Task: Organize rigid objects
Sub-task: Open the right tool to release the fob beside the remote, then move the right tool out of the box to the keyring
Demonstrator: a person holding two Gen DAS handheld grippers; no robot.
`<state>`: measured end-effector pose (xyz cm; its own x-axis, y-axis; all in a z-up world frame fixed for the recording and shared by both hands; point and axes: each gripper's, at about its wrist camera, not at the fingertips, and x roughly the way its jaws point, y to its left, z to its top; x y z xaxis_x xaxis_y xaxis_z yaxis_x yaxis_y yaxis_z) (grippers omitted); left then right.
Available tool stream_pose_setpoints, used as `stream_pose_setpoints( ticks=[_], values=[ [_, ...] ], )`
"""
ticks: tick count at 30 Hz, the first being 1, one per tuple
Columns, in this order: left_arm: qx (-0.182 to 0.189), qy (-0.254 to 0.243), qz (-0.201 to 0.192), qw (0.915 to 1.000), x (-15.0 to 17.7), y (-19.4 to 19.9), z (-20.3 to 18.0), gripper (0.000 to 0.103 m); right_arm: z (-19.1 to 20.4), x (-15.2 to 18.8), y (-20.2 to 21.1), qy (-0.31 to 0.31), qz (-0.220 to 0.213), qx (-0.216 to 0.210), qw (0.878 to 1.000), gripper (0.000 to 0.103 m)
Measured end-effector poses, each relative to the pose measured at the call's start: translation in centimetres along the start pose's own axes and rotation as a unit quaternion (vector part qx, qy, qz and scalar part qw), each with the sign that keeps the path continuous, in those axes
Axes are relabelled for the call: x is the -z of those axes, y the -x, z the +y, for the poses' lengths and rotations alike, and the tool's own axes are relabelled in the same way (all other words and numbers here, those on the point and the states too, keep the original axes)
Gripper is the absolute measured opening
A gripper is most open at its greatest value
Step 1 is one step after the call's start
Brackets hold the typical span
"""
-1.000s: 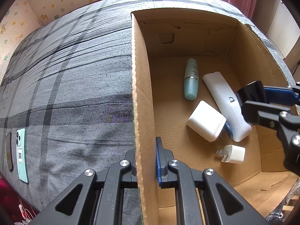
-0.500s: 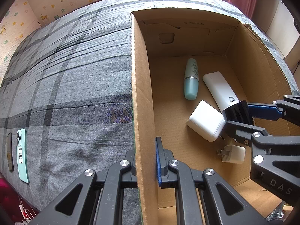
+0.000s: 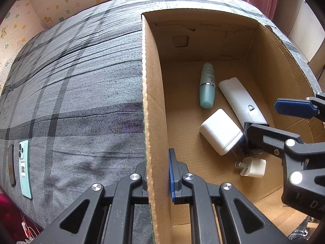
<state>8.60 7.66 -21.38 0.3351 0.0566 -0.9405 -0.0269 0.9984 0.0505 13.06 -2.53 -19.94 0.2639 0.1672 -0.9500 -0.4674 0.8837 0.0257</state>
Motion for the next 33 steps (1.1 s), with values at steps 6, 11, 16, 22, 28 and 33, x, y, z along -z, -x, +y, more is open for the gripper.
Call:
stream_pose_setpoints(
  ticks=[6, 11, 16, 22, 28, 33],
  values=[
    [-0.001, 0.0, 0.0, 1.0, 0.0, 0.0, -0.1, 0.012, -0.2, 0.1, 0.8, -0.001, -0.01, 0.007, 1.0, 0.079],
    [-0.001, -0.001, 0.0, 1.0, 0.1, 0.1, -0.1, 0.012, -0.2, 0.2, 1.5, -0.003, -0.019, 0.008, 1.0, 0.085],
    [-0.001, 0.001, 0.0, 1.0, 0.1, 0.1, -0.1, 0.012, -0.5, 0.1, 2.5, -0.006, -0.031, 0.01, 0.999, 0.092],
    [-0.002, 0.0, 0.001, 1.0, 0.0, 0.0, -0.1, 0.012, -0.7, -0.1, 4.3, -0.007, -0.053, 0.007, 0.999, 0.1],
    [-0.003, -0.001, 0.001, 1.0, 0.0, -0.1, -0.1, 0.012, -1.7, -0.3, 5.5, -0.012, -0.07, 0.011, 0.997, 0.103],
    [-0.004, -0.001, 0.001, 1.0, 0.0, 0.0, -0.2, 0.012, -3.4, -0.3, 6.4, -0.026, -0.08, 0.023, 0.996, 0.103]
  ],
)
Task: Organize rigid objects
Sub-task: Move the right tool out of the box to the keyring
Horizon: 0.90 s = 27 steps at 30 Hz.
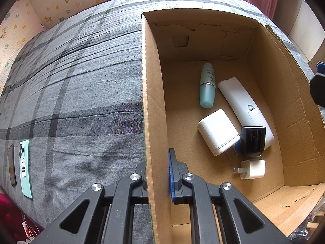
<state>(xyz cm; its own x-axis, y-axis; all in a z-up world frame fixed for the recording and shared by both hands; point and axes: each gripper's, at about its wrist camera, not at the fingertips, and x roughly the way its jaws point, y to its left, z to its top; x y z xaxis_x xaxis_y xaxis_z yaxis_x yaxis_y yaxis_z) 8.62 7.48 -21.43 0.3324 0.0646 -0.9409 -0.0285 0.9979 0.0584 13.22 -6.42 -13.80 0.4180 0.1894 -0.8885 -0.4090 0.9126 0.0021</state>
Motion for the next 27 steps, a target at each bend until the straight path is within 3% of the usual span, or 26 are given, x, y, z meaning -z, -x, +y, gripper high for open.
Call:
stream_pose_setpoints(
  ticks=[16, 27],
  values=[
    [-0.001, -0.001, 0.001, 1.0, -0.1, 0.0, -0.2, 0.012, -8.8, 0.3, 1.3, -0.071, -0.004, 0.056, 0.996, 0.103],
    [-0.001, 0.0, 0.002, 1.0, 0.0, -0.1, -0.2, 0.012, -14.3, 2.7, -1.3, -0.121, 0.023, 0.082, 0.989, 0.103]
  ],
)
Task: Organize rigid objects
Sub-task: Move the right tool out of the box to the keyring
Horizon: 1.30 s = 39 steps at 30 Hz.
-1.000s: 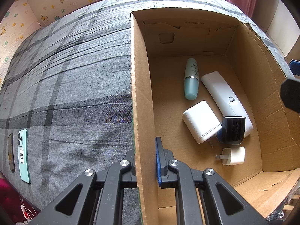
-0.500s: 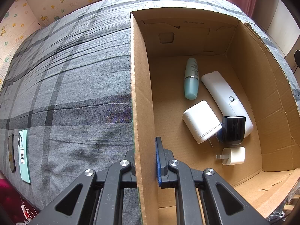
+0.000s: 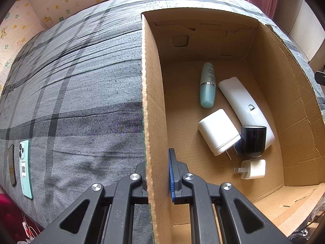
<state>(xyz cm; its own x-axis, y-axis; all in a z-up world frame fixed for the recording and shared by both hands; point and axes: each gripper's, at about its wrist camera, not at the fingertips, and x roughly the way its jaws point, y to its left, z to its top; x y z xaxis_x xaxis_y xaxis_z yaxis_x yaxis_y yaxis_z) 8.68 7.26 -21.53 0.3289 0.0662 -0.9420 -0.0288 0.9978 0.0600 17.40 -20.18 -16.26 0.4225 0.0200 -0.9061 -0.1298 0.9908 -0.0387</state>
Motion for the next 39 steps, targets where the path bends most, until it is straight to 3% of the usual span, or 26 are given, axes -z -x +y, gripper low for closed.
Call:
stream_pose_setpoints(
  ticks=[22, 39],
  values=[
    [-0.01, -0.006, -0.001, 0.9999, 0.2, 0.0, -0.4, 0.012, -2.5, 3.8, -10.1, -0.032, 0.074, 0.011, 0.997, 0.103],
    [-0.004, -0.004, 0.006, 1.0, 0.0, -0.4, -0.1, 0.012, -2.2, 4.9, -13.4, -0.039, 0.088, 0.013, 0.995, 0.103]
  ],
)
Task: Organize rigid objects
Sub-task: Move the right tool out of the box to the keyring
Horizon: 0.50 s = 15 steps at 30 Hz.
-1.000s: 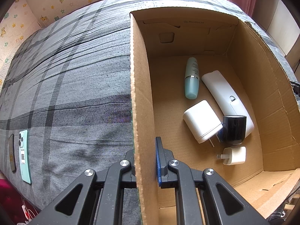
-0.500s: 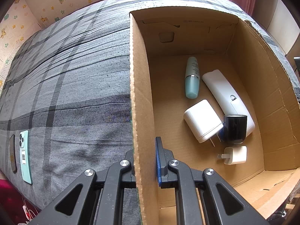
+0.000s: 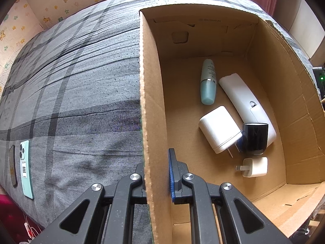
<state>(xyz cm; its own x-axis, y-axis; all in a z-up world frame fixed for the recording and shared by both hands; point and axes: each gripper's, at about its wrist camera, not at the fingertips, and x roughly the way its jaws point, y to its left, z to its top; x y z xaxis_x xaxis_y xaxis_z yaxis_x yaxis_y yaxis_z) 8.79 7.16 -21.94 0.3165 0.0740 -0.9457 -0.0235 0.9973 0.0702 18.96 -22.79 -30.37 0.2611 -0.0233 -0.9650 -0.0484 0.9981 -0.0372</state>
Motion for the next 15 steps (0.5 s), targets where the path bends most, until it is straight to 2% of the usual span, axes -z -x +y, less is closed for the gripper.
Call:
stream_pose_setpoints(
  ticks=[12, 14, 15],
  values=[
    [-0.002, -0.003, 0.001, 1.0, -0.06, -0.01, 0.06, 0.012, -0.07, -0.21, -0.22, 0.002, 0.005, -0.002, 1.0, 0.103],
    [-0.001, -0.002, 0.002, 1.0, -0.07, -0.01, 0.02, 0.012, 0.11, -0.08, 0.15, 0.003, 0.002, -0.002, 1.0, 0.096],
    [-0.002, -0.002, 0.002, 1.0, -0.05, -0.02, 0.02, 0.012, 0.2, 0.04, 0.51, 0.004, -0.003, -0.002, 1.0, 0.086]
  ],
)
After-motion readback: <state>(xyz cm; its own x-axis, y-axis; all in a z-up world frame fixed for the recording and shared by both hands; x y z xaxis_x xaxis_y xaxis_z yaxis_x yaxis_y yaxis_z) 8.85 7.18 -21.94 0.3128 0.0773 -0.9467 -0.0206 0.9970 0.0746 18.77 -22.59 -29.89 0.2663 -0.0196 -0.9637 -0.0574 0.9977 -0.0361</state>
